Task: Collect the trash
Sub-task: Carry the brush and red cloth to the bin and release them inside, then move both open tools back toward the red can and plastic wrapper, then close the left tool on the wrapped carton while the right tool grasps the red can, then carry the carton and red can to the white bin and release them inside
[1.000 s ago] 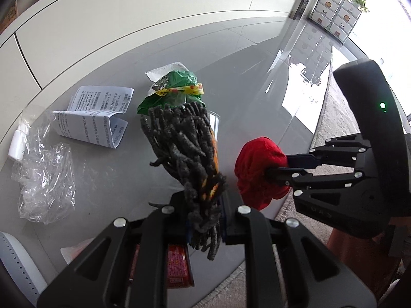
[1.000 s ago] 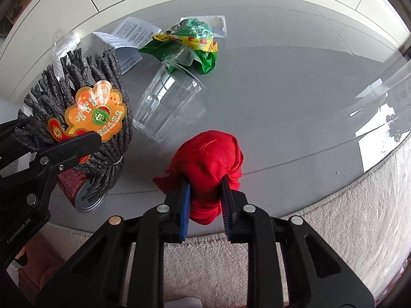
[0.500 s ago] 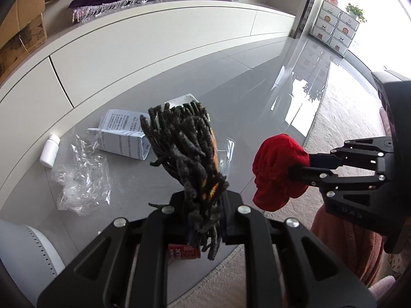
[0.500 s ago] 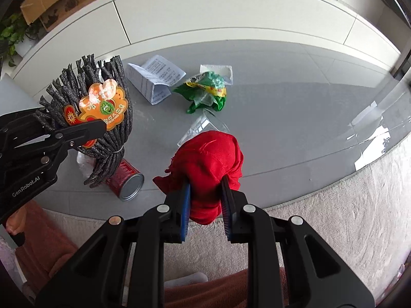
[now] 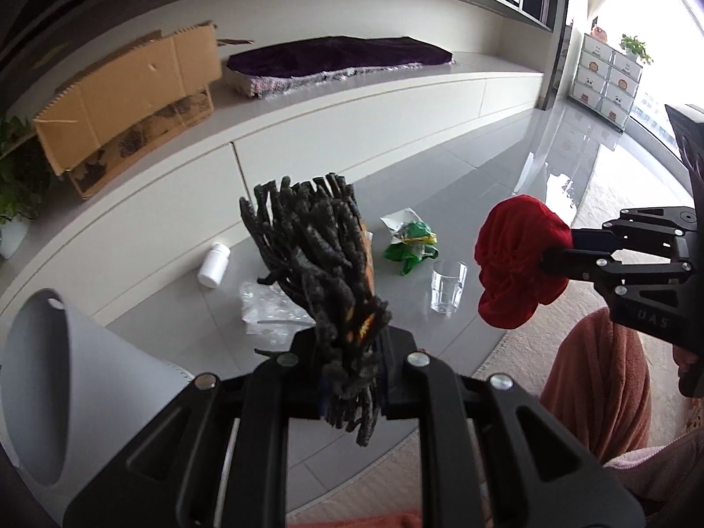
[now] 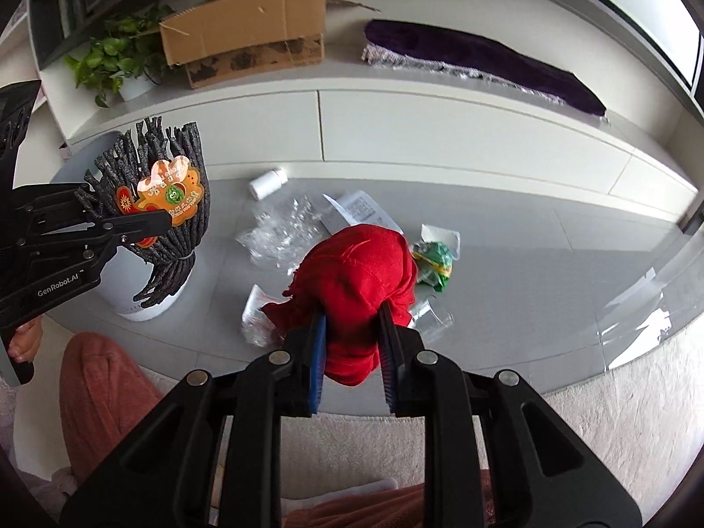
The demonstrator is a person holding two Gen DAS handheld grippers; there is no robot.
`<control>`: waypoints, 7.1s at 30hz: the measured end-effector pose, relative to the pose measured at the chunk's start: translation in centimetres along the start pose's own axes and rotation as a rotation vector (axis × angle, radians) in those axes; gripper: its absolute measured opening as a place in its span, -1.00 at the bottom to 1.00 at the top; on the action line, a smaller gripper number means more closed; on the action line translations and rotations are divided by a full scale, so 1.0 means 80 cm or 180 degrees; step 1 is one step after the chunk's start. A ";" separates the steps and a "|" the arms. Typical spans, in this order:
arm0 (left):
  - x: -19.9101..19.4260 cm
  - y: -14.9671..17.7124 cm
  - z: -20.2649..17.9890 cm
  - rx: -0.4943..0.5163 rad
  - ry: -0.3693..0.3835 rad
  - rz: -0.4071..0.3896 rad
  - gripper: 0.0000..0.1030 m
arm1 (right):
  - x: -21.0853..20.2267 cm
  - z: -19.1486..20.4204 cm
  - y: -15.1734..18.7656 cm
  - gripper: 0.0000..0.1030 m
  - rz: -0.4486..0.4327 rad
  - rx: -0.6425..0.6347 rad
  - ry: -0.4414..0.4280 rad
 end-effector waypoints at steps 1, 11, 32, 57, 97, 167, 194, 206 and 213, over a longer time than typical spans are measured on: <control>-0.016 -0.002 0.011 -0.0021 -0.0041 -0.0046 -0.70 | -0.008 0.012 -0.010 -0.62 -0.0065 -0.0045 -0.0024; -0.155 0.010 0.151 -0.0299 -0.0661 -0.0329 -0.70 | -0.080 0.160 -0.114 -0.62 -0.0577 -0.0604 -0.0411; -0.245 0.034 0.335 -0.0743 -0.0851 -0.0266 -0.69 | -0.087 0.414 -0.272 -0.61 -0.0834 -0.1172 -0.1014; -0.225 0.022 0.357 -0.0678 -0.0785 -0.0184 -0.67 | -0.038 0.439 -0.304 -0.31 -0.0735 -0.1217 -0.0987; -0.139 0.000 0.119 -0.0257 -0.0433 -0.0215 0.55 | -0.081 0.143 -0.146 0.25 -0.0505 -0.0403 -0.0189; 0.289 0.180 0.055 -0.0782 -0.0129 0.1250 -0.92 | 0.300 0.103 0.130 0.15 0.0879 -0.1444 -0.0929; 0.098 0.046 -0.004 -0.0375 0.0054 0.0717 -0.93 | 0.082 0.025 0.029 0.15 0.0247 -0.0956 -0.0633; -0.039 -0.031 -0.018 -0.0155 0.0110 0.0304 -0.93 | -0.045 0.022 -0.044 0.15 -0.0047 -0.0948 -0.0678; -0.123 -0.048 0.020 -0.0182 -0.0043 0.0083 -0.93 | -0.111 0.061 -0.096 0.15 -0.0298 -0.1149 -0.0773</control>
Point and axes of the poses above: each gripper's, at about its wrist camera, not at the fingertips, and x roughly the way its jaws point, z to its left, y to its underside, the point moved 6 cm from there along x, roughly the way its jaws point, and after that the axes turned 6 degrees about -x, right-handed, at the moved point
